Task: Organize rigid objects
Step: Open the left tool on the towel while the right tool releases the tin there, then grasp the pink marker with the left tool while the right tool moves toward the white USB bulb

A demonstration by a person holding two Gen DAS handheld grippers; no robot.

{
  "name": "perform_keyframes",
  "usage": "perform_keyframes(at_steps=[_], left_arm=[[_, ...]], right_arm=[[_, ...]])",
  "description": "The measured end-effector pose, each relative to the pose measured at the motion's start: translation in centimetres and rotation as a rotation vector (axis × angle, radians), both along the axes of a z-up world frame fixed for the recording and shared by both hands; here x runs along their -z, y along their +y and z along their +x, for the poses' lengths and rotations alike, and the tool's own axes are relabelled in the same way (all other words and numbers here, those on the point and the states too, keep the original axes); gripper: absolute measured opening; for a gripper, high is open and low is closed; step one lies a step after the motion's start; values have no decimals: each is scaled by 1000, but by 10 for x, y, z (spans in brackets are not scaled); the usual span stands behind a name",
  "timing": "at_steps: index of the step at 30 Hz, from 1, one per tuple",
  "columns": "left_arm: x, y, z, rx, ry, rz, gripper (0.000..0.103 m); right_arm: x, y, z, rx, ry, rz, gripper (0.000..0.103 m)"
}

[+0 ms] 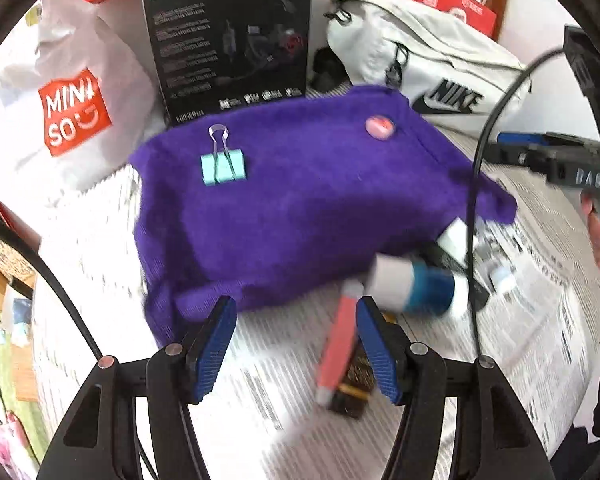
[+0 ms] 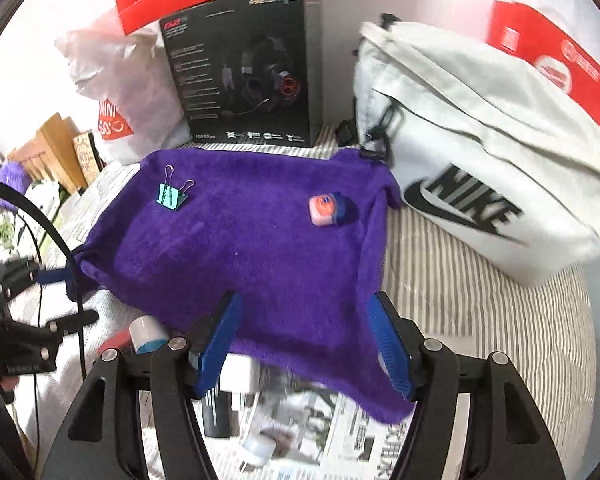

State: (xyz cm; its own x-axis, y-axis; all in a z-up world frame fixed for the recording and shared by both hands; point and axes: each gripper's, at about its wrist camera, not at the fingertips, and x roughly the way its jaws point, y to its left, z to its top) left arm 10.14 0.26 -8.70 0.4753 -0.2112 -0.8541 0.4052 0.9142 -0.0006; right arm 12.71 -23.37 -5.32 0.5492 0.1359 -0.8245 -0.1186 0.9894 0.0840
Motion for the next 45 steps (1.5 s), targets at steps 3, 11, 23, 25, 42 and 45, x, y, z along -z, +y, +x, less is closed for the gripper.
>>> perform_keyframes(at_steps=[3, 11, 23, 25, 42, 45], left_arm=[[13, -2, -4, 16, 21, 21, 60], [32, -7, 1, 50, 28, 67, 60], [38, -9, -4, 140, 24, 80, 37], [39, -14, -4, 160, 23, 67, 28], [38, 14, -6, 50, 28, 36, 16], [38, 19, -7, 33, 29, 22, 16]], right_arm=[[-3, -10, -14, 31, -11, 42, 66], [-2, -33, -68, 125, -16, 111, 66], [16, -24, -89, 98, 25, 108, 66], [18, -22, -87, 91, 31, 103, 66], [39, -14, -90, 48, 71, 24, 66], [42, -8, -92, 29, 78, 19, 66]])
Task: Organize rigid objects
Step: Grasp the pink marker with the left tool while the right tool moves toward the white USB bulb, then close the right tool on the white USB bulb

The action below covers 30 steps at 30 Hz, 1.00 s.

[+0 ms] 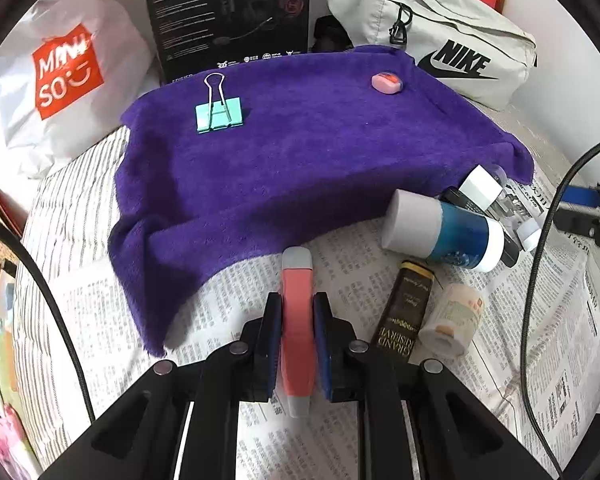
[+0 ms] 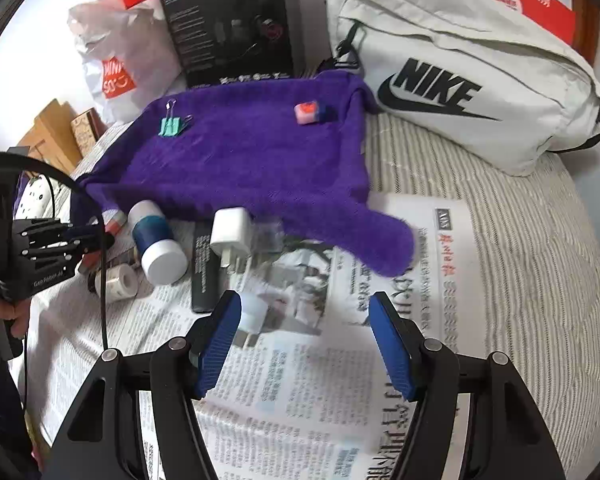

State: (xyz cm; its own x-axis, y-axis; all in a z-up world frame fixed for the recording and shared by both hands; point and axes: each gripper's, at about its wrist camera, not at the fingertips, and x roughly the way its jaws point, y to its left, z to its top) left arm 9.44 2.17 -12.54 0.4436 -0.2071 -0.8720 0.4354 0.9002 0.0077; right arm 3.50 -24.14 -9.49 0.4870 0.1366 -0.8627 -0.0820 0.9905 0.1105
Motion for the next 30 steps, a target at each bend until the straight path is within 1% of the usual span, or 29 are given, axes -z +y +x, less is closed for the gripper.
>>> perform_keyframes(at_steps=[2, 4, 7, 8, 10, 12, 18, 20, 23, 26, 28, 30], left_arm=[[0, 3, 1, -20, 4, -18, 16], [1, 1, 0, -26, -4, -13, 16], [0, 2, 0, -32, -6, -16, 16], [0, 3, 0, -34, -5, -22, 16], [0, 5, 0, -33, -3, -31, 16], [0, 6, -1, -33, -3, -33, 16], [0, 6, 0, -36, -6, -30, 16], [0, 6, -1, -37, -8, -29, 16], [0, 5, -3, -39, -10, -27, 16], [0, 5, -4, -39, -10, -29, 16], [0, 5, -4, -40, -10, -30, 16], [0, 5, -5, -41, -10, -32, 16]], right_arm=[[3, 6, -2, -23, 4, 17, 66], [7, 16, -2, -46, 6, 23, 66], [15, 27, 2, -43, -1, 15, 65], [18, 28, 4, -33, 0, 20, 64], [25, 26, 8, -6, 20, 24, 55], [29, 23, 9, -4, 35, 20, 53], [27, 11, 3, 13, 36, -11, 53], [29, 11, 2, 10, 40, -23, 53], [30, 16, 3, -5, 19, -43, 52], [32, 23, 5, -26, -10, -93, 41], [31, 24, 6, -36, -21, -96, 26], [31, 22, 7, -45, -22, -85, 25]])
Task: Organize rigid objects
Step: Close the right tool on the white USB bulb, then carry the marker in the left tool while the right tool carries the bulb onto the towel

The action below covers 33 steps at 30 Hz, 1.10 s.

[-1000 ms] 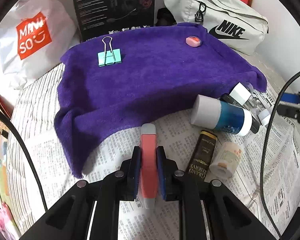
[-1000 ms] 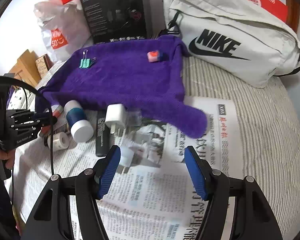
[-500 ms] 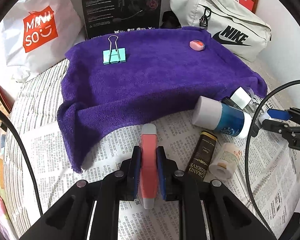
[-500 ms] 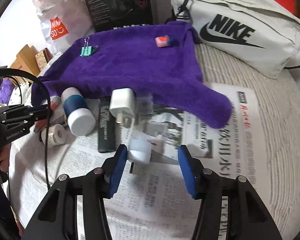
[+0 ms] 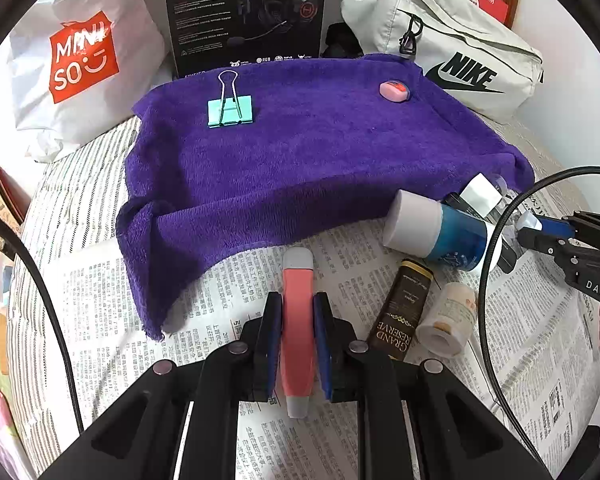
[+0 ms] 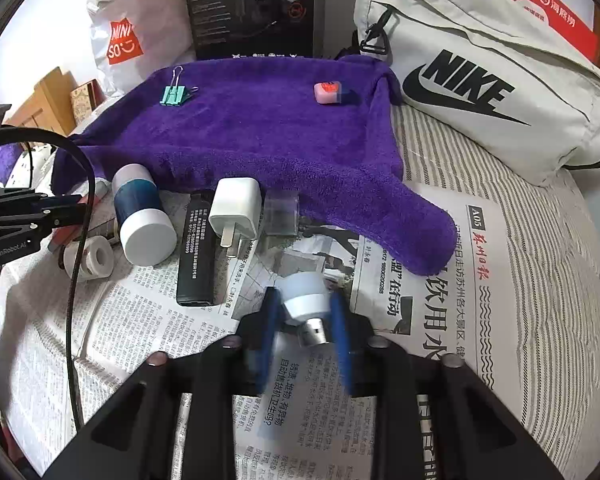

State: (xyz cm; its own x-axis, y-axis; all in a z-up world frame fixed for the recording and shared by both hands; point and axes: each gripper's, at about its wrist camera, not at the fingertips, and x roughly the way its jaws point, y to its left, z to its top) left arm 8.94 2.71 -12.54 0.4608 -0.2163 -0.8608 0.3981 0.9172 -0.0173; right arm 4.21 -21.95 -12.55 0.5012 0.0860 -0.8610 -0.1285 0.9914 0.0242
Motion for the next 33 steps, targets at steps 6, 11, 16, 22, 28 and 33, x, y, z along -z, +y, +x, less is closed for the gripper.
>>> perform_keyframes(at_steps=[6, 11, 16, 22, 28, 33], left_arm=[[0, 0, -1, -8, 13, 7, 16], [0, 3, -2, -6, 4, -11, 16], [-1, 4, -6, 14, 17, 0, 16], [-2, 2, -4, 3, 21, 4, 15], [-5, 3, -7, 11, 43, -9, 15], [-14, 8, -10, -7, 34, -36, 15]], right_arm=[[1, -2, 2, -9, -13, 7, 25], [2, 0, 2, -13, -30, -9, 25], [1, 0, 2, -1, -24, -3, 25], [2, -1, 0, 1, -32, 4, 25], [-8, -6, 1, 3, -26, 31, 24], [-27, -6, -2, -19, -64, 25, 24]])
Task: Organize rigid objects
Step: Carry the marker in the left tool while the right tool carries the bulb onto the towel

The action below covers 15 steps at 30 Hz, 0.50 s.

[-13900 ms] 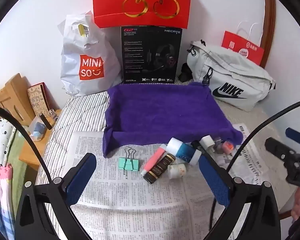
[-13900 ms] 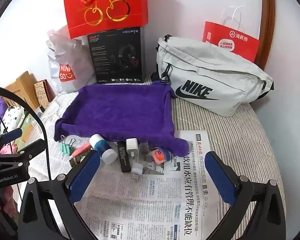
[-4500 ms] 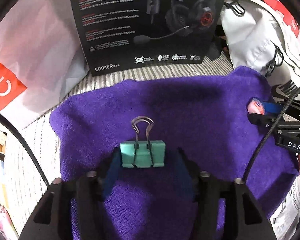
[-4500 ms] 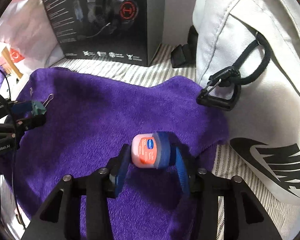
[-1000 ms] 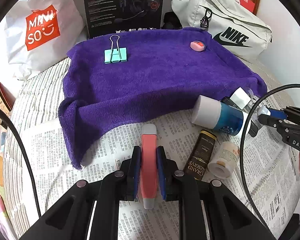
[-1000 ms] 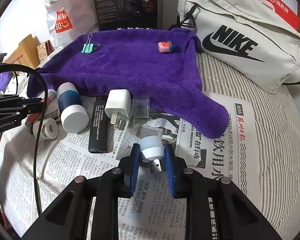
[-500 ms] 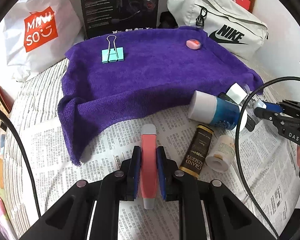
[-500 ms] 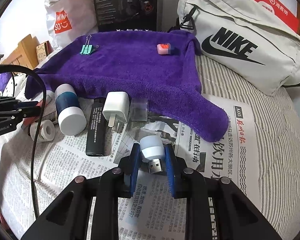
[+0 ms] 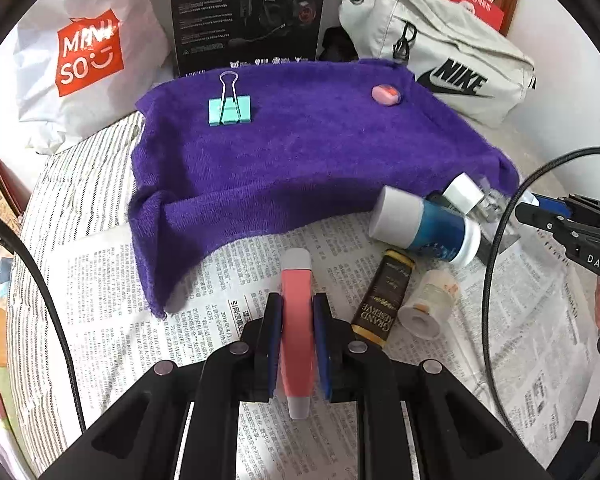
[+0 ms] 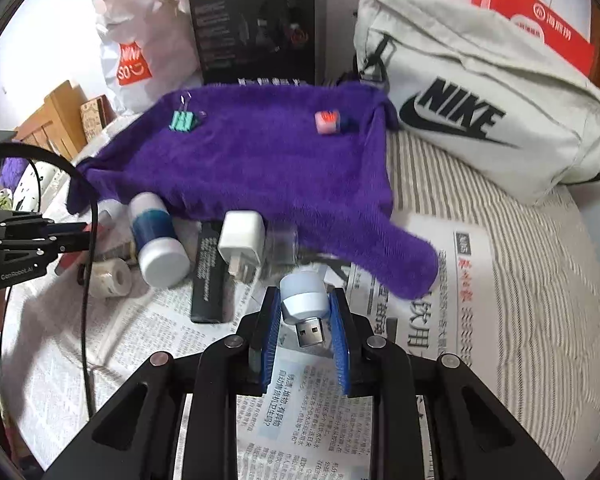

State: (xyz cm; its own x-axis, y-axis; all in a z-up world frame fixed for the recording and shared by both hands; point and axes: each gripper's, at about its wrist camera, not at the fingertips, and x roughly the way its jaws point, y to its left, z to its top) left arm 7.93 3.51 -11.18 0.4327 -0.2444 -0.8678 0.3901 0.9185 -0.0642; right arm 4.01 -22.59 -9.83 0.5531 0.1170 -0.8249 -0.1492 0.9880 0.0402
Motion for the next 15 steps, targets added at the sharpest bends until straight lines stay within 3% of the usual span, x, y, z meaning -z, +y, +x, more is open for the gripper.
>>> perform_keyframes(at_steps=[15], left_arm=[[-24, 5, -7, -33, -47, -23, 15]], right_arm=[[-13, 4, 2, -21, 1, 0, 24]])
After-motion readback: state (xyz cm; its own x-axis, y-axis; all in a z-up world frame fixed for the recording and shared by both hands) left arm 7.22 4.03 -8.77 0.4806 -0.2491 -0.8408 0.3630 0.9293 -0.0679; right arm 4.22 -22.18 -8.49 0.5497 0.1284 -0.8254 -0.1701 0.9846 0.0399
